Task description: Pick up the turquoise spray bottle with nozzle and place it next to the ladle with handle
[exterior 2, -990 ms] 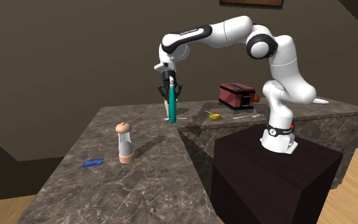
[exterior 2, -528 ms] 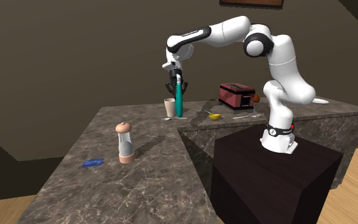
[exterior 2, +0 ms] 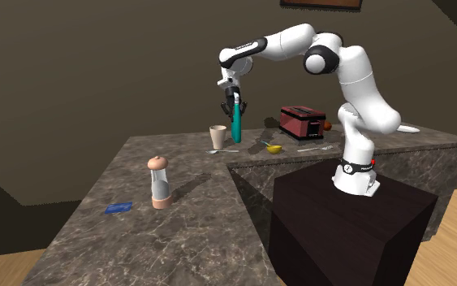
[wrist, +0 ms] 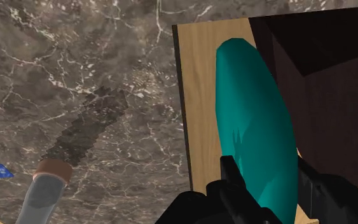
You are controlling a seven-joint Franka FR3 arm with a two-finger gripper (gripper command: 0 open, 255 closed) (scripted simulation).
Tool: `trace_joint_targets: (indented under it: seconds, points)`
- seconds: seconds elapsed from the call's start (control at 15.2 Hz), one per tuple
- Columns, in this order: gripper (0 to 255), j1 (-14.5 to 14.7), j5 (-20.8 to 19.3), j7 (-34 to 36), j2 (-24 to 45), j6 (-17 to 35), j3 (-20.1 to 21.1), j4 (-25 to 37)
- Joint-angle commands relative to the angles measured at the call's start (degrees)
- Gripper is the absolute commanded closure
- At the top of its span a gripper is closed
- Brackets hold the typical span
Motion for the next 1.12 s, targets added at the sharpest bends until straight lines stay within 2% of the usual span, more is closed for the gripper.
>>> trace_joint_targets:
  seconds: [0.0, 0.53, 1.06]
  points:
    - [255, -3.4, -0.1, -2.4, 1.5, -1.7, 0.0, 2.0]
    - [255, -16.5, -0.6, -10.8, 7.2, -7.8, 0.7, 10.5]
    - [255, -33.4, 0.8, -16.8, 15.9, -15.3, 3.3, 26.5]
